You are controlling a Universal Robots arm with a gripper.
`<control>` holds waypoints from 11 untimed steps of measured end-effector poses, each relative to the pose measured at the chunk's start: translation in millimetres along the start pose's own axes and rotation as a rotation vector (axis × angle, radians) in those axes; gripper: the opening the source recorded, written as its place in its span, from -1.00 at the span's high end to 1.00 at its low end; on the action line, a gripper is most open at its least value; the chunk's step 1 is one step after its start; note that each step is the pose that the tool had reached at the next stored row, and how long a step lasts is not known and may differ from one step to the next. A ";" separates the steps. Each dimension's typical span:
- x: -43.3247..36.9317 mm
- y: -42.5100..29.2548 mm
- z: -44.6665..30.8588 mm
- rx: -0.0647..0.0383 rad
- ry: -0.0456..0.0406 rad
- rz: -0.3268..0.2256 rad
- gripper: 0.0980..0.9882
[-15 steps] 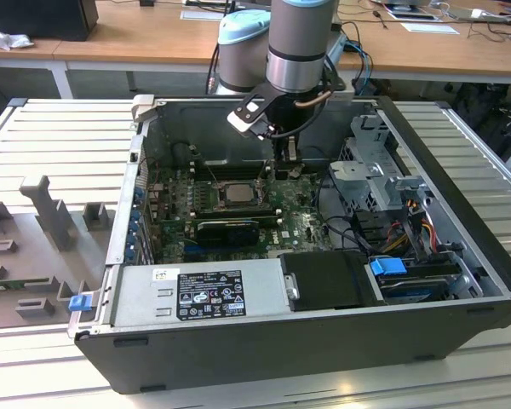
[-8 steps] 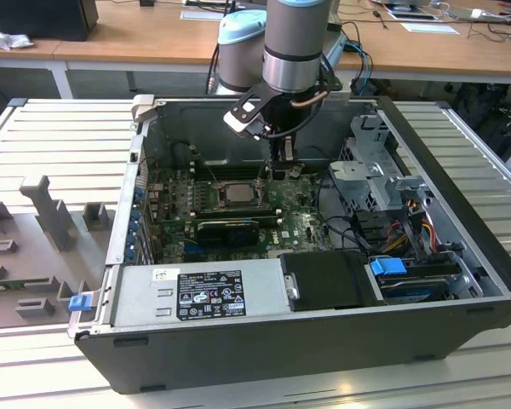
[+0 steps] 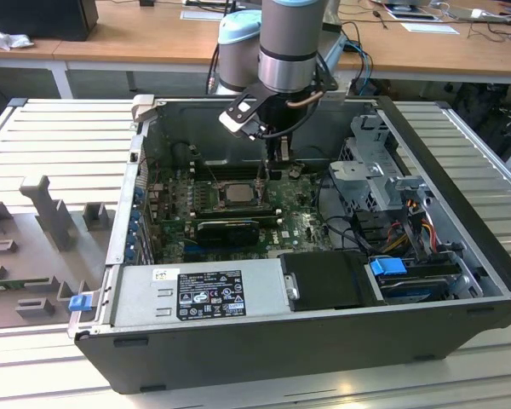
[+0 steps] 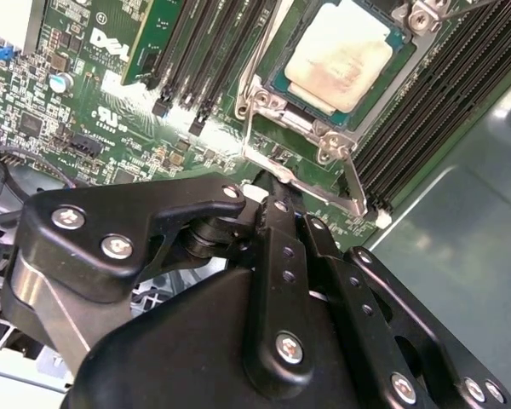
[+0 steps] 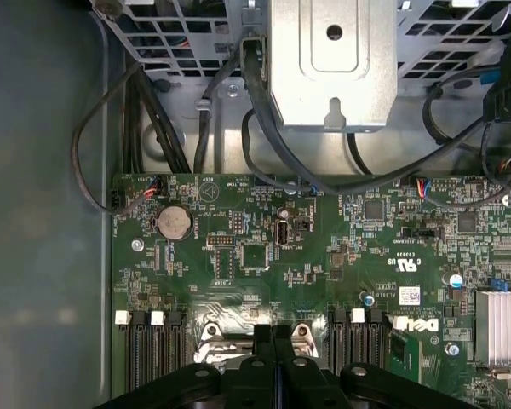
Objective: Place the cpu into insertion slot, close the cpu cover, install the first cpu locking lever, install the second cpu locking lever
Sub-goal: 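Close the cpu cover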
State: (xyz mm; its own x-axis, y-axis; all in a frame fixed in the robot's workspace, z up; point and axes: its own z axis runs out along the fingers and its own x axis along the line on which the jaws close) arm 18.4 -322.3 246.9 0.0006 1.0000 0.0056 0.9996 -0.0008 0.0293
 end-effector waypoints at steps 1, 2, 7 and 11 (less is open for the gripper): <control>0.0 -0.7 0.0 0.000 0.0000 0.000 0.98; 0.0 -1.5 0.0 0.000 0.0000 0.000 0.98; 0.0 -11.6 -0.2 0.000 0.0001 0.000 0.98; -0.1 -24.5 6.6 0.000 0.0001 -0.001 0.98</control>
State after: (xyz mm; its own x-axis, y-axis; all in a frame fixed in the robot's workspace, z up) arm -5.9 -322.3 239.6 -0.0008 1.0000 0.0057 0.9996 0.0006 0.0294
